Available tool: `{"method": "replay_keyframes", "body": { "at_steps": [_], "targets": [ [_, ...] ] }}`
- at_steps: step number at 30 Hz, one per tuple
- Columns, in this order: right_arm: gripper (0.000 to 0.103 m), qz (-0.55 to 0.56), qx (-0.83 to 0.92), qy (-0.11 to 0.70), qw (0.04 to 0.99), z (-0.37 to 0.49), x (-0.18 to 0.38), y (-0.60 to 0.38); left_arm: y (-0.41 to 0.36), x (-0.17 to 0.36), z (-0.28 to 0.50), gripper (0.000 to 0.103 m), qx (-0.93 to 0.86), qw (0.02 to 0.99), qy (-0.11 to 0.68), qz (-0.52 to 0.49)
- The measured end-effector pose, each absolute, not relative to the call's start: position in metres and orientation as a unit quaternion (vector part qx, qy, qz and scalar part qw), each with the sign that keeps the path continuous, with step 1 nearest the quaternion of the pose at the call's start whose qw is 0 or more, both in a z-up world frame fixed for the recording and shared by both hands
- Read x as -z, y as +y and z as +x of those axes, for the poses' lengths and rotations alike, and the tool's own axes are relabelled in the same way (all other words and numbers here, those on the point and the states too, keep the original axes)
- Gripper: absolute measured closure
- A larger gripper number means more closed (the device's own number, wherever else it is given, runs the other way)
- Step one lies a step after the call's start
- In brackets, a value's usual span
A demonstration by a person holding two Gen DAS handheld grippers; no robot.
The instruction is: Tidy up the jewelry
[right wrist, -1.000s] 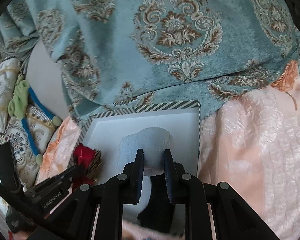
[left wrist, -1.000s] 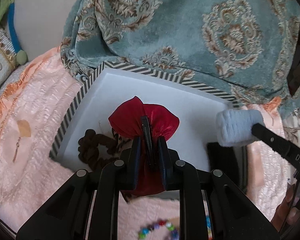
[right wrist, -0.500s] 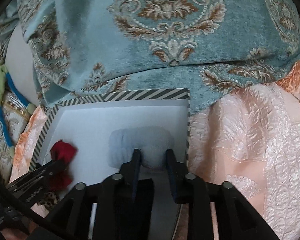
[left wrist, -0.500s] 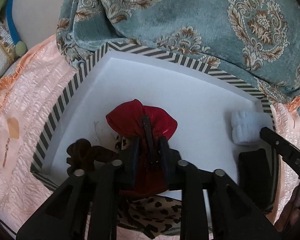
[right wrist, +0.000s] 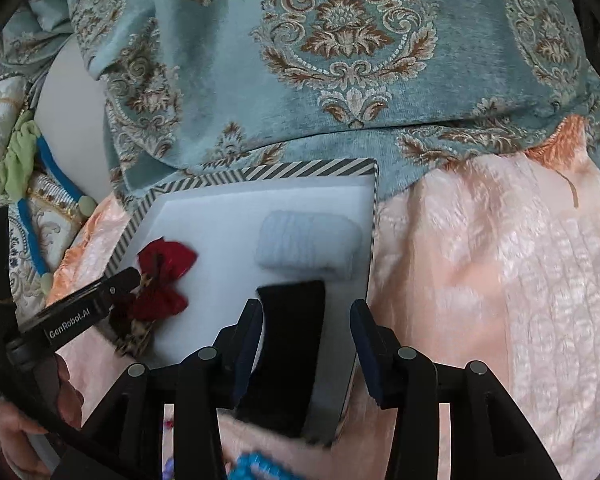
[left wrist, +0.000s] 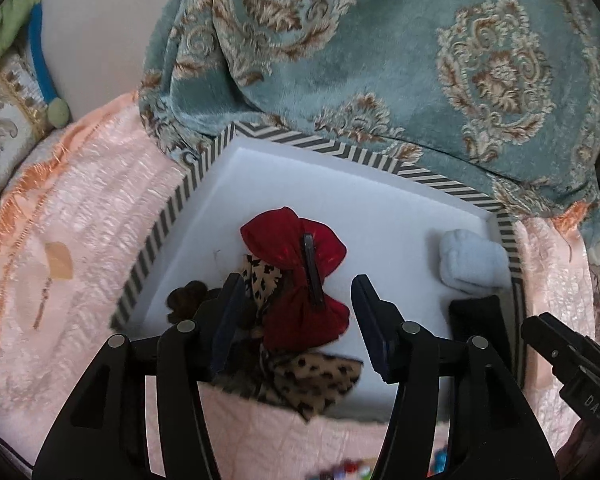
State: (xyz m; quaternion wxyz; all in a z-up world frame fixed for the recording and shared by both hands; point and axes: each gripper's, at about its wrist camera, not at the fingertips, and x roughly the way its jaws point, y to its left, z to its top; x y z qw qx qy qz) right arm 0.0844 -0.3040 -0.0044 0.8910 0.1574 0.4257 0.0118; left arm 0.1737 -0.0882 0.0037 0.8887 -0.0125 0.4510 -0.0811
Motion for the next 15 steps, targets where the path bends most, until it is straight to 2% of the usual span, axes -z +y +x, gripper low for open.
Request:
{"method": "replay_keyframes", "body": {
  "at_steps": [15],
  "targets": [
    [0.058, 0.134, -0.033, 0.413, 0.9, 0.01, -0.027, -0.271, -0.077, -0.043, 0.076, 0.048, 0.088, 0.91, 0.404, 0.018]
  ]
}}
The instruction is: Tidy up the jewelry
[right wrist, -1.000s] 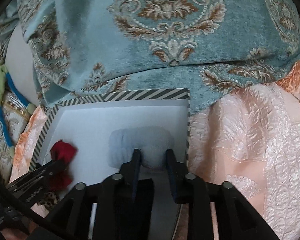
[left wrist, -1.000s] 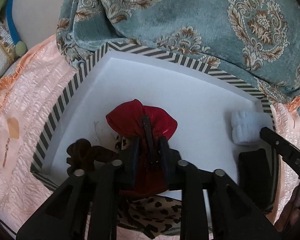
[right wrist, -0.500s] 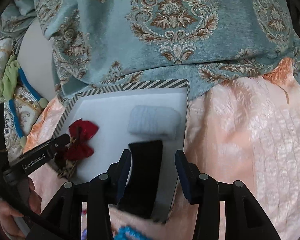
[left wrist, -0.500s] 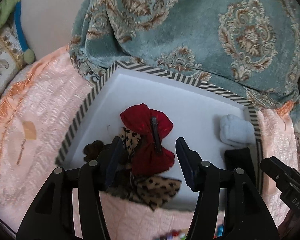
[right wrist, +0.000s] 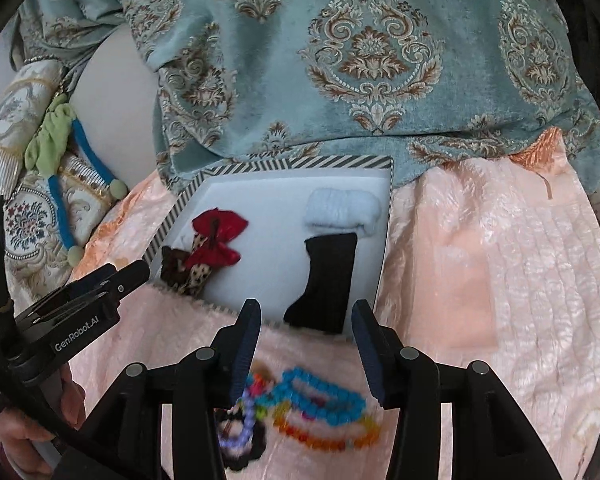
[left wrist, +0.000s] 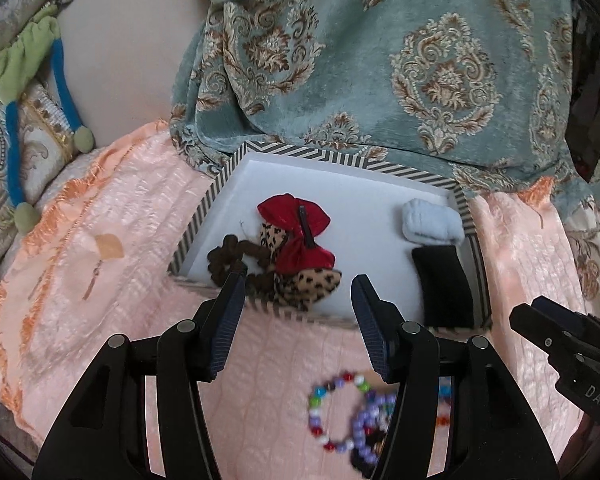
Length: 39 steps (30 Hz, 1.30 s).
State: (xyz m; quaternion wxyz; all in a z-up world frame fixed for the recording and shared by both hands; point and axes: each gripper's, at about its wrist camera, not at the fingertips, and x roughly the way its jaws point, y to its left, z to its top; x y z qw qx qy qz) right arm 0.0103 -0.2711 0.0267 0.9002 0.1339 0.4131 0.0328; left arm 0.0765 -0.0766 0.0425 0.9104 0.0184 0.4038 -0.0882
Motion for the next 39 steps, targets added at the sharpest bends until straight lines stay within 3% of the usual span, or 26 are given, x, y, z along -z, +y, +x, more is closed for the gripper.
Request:
{"method": "replay_keyframes", "body": {
  "at_steps": [17, 20, 39],
  "targets": [
    [0.058, 0.125, -0.051, 0.448, 0.884, -0.046, 0.004, -0.276, -0.045, -0.02, 0.016, 0.048, 0.13, 0.878, 0.46, -0.026],
    [0.063, 0.117, -0.047, 0.459, 0.879, -0.046, 0.015, -0.28, -0.04, -0.01, 0.013, 0.048, 0.132, 0.869, 0.475, -0.035],
    [0.066, 0.103, -0.046, 0.496, 0.861, -0.005, 0.048, -0.287, -0.082, 0.041, 0.033, 0.048, 0.162, 0.831, 0.532, 0.002]
  ]
}}
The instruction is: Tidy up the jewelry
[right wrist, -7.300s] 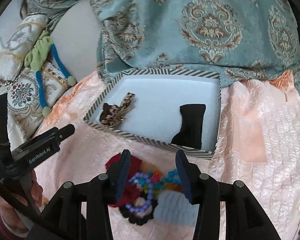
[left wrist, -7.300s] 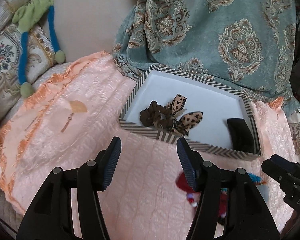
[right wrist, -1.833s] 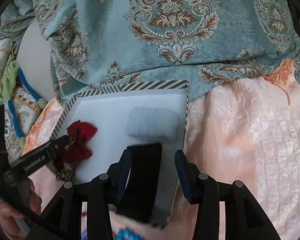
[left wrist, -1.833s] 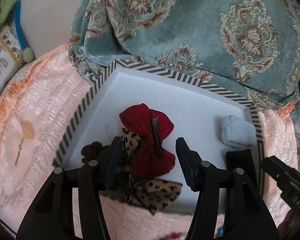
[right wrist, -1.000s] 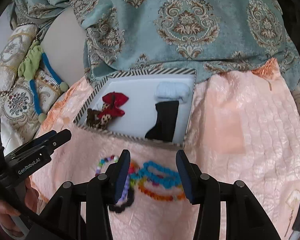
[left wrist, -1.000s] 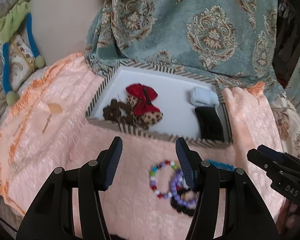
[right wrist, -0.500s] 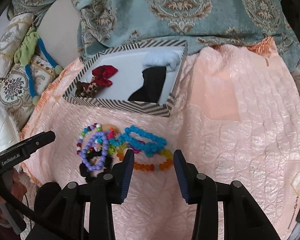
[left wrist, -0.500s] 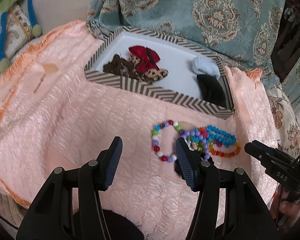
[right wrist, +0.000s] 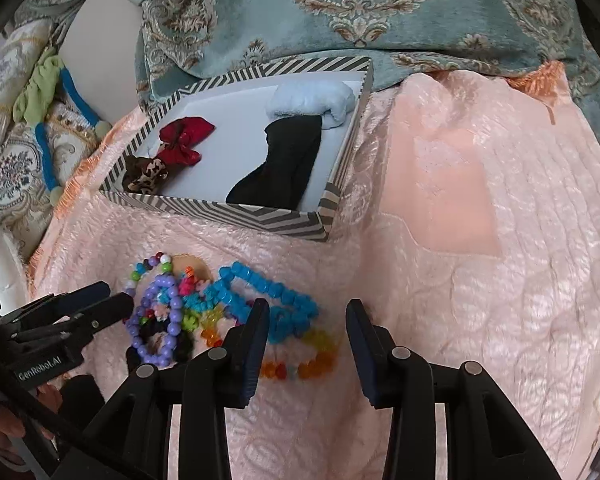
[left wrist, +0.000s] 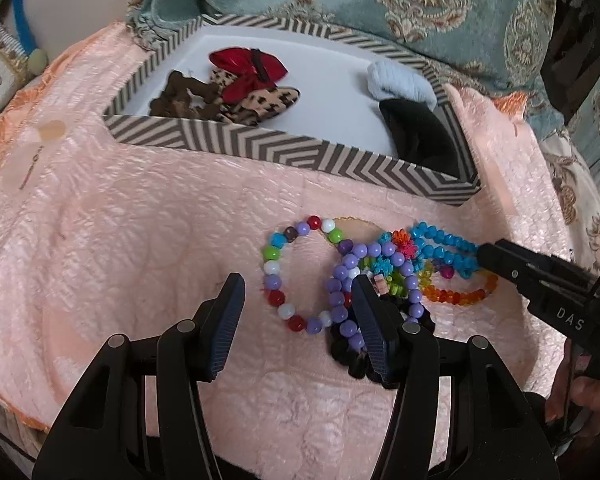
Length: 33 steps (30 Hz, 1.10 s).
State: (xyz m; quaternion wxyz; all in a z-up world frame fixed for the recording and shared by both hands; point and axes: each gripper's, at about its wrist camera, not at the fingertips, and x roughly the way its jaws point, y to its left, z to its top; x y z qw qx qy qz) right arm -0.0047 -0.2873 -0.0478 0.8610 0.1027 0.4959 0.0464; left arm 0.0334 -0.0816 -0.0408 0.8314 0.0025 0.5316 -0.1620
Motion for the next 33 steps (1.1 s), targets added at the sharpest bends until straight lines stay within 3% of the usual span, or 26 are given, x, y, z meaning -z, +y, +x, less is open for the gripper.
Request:
{"method": "replay_keyframes", "body": {
  "at_steps": [7, 8, 12, 14, 28, 30, 33],
  "targets": [
    [0.075, 0.06, -0.054, 0.512, 0.855, 0.011, 0.06, -0.275, -0.095, 0.052, 0.039, 0.049, 0.172, 0.825, 0.538, 0.016],
    [0.079, 0.053, -0.054, 0.512, 0.856, 0.012, 0.061, -0.273, -0.096, 0.053, 0.04, 0.051, 0.173, 0.825, 0.537, 0.015],
    [0.092, 0.011, -0.051, 0.51, 0.859, 0.014, 0.062, -0.262, -0.1, 0.053, 0.041, 0.082, 0.182, 0.825, 0.535, 0.021],
    [0.095, 0.027, -0.051, 0.506, 0.861, 0.012, 0.058, -0.267, -0.102, 0.05, 0.04, 0.086, 0.188, 0.826, 0.53, 0.026],
    [0.095, 0.083, -0.065, 0.431, 0.896, -0.022, -0.019, -0.283, -0.078, -0.01, 0.027, 0.087, 0.213, 0.846, 0.488, -0.012],
    [0.095, 0.084, -0.065, 0.424, 0.899, -0.025, -0.026, -0.282, -0.075, -0.018, 0.025, 0.092, 0.216, 0.849, 0.483, -0.015],
    [0.095, 0.083, -0.069, 0.42, 0.901, -0.027, -0.032, -0.278, -0.072, -0.028, 0.022, 0.092, 0.216, 0.853, 0.475, -0.018]
  ]
}}
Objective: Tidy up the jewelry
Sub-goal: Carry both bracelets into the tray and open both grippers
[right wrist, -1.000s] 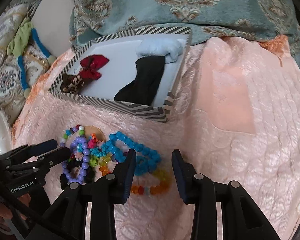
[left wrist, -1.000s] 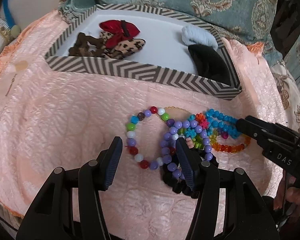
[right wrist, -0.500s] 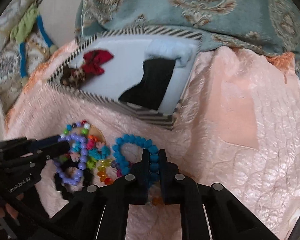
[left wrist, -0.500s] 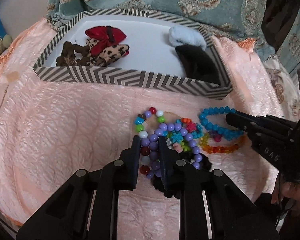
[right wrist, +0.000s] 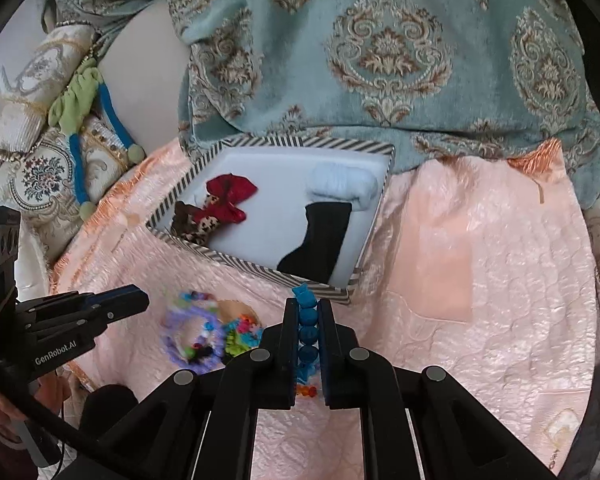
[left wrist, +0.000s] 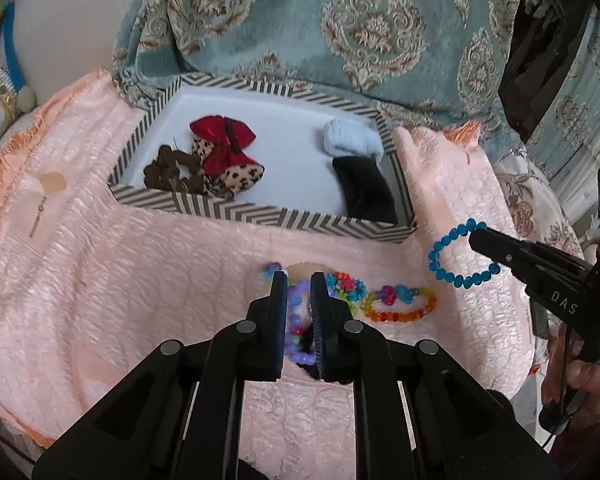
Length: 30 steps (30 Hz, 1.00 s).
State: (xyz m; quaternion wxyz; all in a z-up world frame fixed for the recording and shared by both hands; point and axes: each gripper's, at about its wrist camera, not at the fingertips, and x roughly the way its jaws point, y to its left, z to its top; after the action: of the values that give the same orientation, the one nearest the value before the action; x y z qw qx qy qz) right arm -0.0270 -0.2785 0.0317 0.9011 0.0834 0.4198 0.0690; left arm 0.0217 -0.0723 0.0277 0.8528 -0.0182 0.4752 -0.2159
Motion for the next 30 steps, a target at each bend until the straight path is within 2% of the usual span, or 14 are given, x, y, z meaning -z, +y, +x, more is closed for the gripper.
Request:
{"method": "replay_keyframes", "body": {
  "at_steps": [8, 10, 12, 20, 22, 23, 24, 30],
  "targets": [
    [0.095, 0.078, -0.08, 0.425, 0.898, -0.034, -0.03, -0.267, -0.058, -0.02, 0.024, 0.092, 0.184, 0.854, 0.486, -0.029],
    [0.095, 0.081, -0.083, 0.426, 0.897, -0.035, -0.028, -0.266, -0.054, -0.011, 0.031, 0.089, 0.167, 0.849, 0.5, -0.036],
    [0.095, 0.081, -0.085, 0.427, 0.896, -0.035, -0.027, -0.265, -0.05, 0.005, 0.04, 0.075, 0.15, 0.84, 0.52, -0.044],
    [0.095, 0.089, -0.089, 0.436, 0.891, -0.03, -0.019, -0.263, -0.059, 0.059, 0.065, 0.074, 0.113, 0.82, 0.56, -0.025],
    [0.095, 0.088, -0.09, 0.436, 0.891, -0.031, -0.019, -0.262, -0.06, 0.058, 0.068, 0.078, 0.112, 0.825, 0.553, -0.022],
    [0.095, 0.088, -0.091, 0.435, 0.891, -0.032, -0.02, -0.262, -0.058, 0.057, 0.068, 0.092, 0.113, 0.824, 0.554, -0.026],
    [0.095, 0.087, -0.092, 0.434, 0.892, -0.032, -0.022, -0.261, -0.056, 0.056, 0.069, 0.095, 0.118, 0.823, 0.555, -0.032],
    [0.095, 0.089, -0.096, 0.416, 0.9, -0.034, -0.039, -0.261, -0.04, 0.01, 0.061, 0.095, 0.144, 0.841, 0.519, -0.051]
  ]
}}
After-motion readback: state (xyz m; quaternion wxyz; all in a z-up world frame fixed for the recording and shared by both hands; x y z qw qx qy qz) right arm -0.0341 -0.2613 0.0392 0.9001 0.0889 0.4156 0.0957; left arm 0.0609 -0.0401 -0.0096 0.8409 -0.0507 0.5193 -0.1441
